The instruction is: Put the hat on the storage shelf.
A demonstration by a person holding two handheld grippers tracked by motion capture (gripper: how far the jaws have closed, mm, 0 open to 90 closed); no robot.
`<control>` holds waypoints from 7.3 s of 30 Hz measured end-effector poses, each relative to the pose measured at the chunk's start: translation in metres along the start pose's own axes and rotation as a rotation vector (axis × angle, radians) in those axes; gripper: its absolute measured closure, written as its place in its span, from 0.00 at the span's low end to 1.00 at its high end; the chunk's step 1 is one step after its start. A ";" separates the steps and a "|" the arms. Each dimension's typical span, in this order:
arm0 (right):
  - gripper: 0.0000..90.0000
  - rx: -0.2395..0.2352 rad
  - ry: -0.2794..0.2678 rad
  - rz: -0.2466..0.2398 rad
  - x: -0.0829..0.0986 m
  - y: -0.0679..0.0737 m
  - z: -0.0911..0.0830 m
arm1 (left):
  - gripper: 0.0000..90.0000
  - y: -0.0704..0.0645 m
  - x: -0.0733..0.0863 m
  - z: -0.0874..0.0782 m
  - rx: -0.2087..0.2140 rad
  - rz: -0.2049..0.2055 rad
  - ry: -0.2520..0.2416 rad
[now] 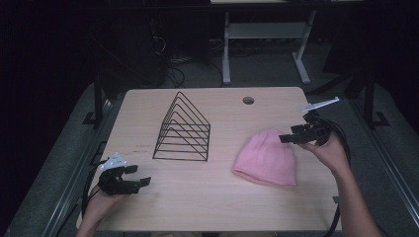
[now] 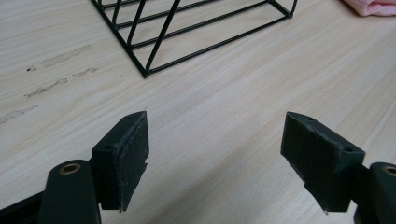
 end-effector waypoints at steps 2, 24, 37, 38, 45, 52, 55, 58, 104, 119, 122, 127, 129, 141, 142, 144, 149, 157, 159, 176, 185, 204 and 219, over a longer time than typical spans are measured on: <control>0.25 0.001 0.022 0.010 -0.002 -0.003 0.004 | 0.26 0.000 0.000 -0.001 -0.001 0.002 -0.004; 0.25 0.002 0.151 0.073 -0.007 -0.033 0.053 | 0.26 0.004 0.002 0.000 -0.004 -0.002 0.005; 0.29 0.011 0.177 0.117 -0.002 -0.046 0.060 | 0.26 0.006 0.002 0.001 -0.002 -0.002 0.008; 0.29 0.009 0.183 0.117 -0.001 -0.046 0.062 | 0.26 0.006 0.003 0.000 -0.002 -0.005 0.007; 0.33 0.002 0.216 0.117 0.003 -0.047 0.071 | 0.26 0.006 0.003 0.001 -0.002 -0.006 0.010; 0.36 -0.013 0.238 0.138 0.010 -0.048 0.077 | 0.26 0.008 0.004 0.000 -0.003 -0.010 0.007; 0.38 -0.021 0.249 0.146 0.013 -0.048 0.079 | 0.26 0.008 0.004 0.000 -0.002 -0.011 0.007; 0.40 -0.026 0.250 0.149 0.016 -0.049 0.080 | 0.26 0.009 0.004 0.000 -0.002 -0.008 0.012; 0.83 -0.135 0.112 0.146 0.007 -0.030 0.062 | 0.26 0.009 0.005 -0.001 -0.003 -0.014 0.009; 0.84 -0.143 0.032 0.050 -0.022 -0.004 0.033 | 0.26 0.006 0.005 -0.001 0.006 -0.004 0.015; 0.84 -0.139 0.021 0.036 -0.027 0.000 0.026 | 0.26 0.006 0.004 -0.001 0.009 -0.007 0.016; 0.84 -0.130 0.003 0.013 -0.032 0.005 0.016 | 0.26 0.005 0.001 -0.005 0.005 -0.010 -0.002; 0.84 -0.131 -0.020 -0.003 -0.036 0.009 0.008 | 0.26 0.004 0.000 -0.006 0.004 -0.005 0.001; 0.84 -0.120 -0.064 -0.066 -0.053 0.023 -0.018 | 0.26 0.004 -0.014 -0.013 0.004 0.028 -0.007; 0.84 -0.121 -0.073 -0.072 -0.054 0.025 -0.020 | 0.26 0.003 -0.015 -0.013 0.008 0.029 -0.006; 0.84 -0.125 -0.083 -0.079 -0.057 0.028 -0.024 | 0.26 0.002 -0.016 -0.013 0.012 0.033 -0.005; 0.84 -0.125 -0.100 -0.093 -0.063 0.032 -0.031 | 0.27 0.001 -0.019 -0.013 0.021 0.030 0.000; 0.84 -0.125 -0.127 -0.101 -0.070 0.036 -0.041 | 0.26 -0.003 -0.029 -0.019 0.044 0.059 0.009; 0.84 -0.126 -0.134 -0.113 -0.073 0.039 -0.044 | 0.26 -0.004 -0.034 -0.022 0.052 0.064 0.007; 0.84 -0.141 -0.171 -0.205 -0.101 0.070 -0.067 | 0.26 -0.018 -0.079 -0.049 0.094 0.156 -0.003; 0.84 -0.164 -0.176 -0.244 -0.118 0.088 -0.072 | 0.26 -0.023 -0.097 -0.055 0.128 0.184 -0.011; 0.84 -0.214 -0.189 -0.333 -0.153 0.129 -0.079 | 0.26 -0.039 -0.134 -0.060 0.178 0.242 -0.018; 0.84 -0.259 -0.189 -0.399 -0.179 0.163 -0.078 | 0.26 -0.047 -0.161 -0.059 0.200 0.277 -0.008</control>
Point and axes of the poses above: each handheld gripper's, and its own axes: z roughly forward along the jaws, x roughly out of its underside, y roughly to its left, the point moved 7 cm from there along z, roughly forward along the jaws, and after that the axes turned 3 degrees about y, right-handed, at the moved point
